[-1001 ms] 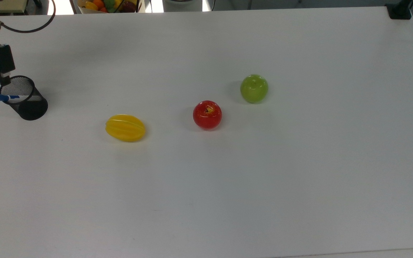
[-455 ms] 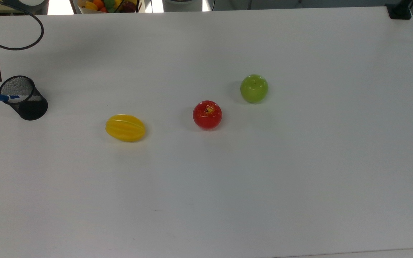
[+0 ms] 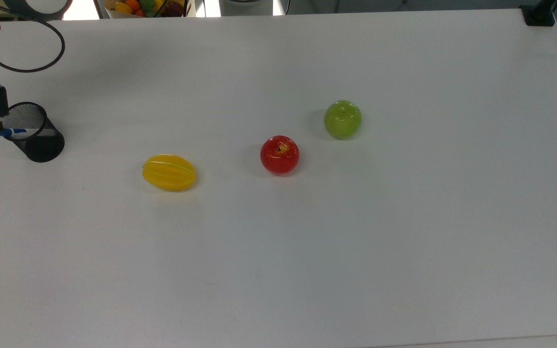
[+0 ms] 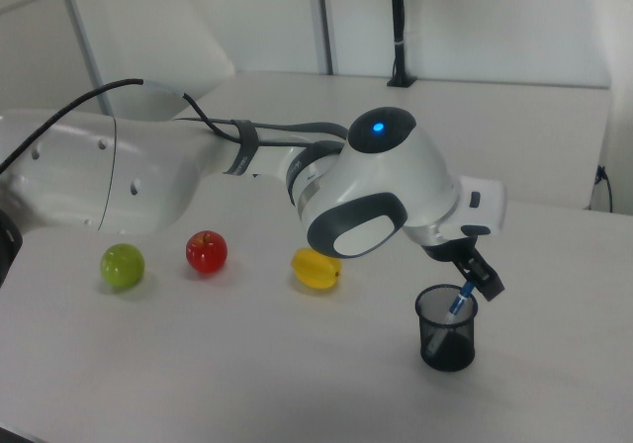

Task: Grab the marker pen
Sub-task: 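Lower the gripper into the cup and grasp the blue-capped marker, then lift the marker up out of the pen cup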

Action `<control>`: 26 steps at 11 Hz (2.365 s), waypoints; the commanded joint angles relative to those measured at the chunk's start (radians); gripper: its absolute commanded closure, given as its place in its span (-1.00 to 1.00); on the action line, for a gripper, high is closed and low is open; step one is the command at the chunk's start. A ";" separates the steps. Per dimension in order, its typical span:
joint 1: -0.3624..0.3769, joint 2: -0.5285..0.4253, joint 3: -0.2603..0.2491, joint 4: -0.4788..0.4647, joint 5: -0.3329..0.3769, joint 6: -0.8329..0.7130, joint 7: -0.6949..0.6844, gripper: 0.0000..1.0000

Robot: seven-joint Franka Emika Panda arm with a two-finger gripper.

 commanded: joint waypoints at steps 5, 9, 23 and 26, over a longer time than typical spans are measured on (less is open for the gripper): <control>0.015 0.020 0.008 0.007 -0.017 0.021 -0.068 -0.21; 0.015 0.020 0.008 0.007 -0.029 0.019 -0.108 0.30; 0.010 -0.023 0.006 0.030 -0.023 0.017 -0.135 0.82; 0.012 -0.065 0.005 0.031 -0.017 0.017 -0.134 0.82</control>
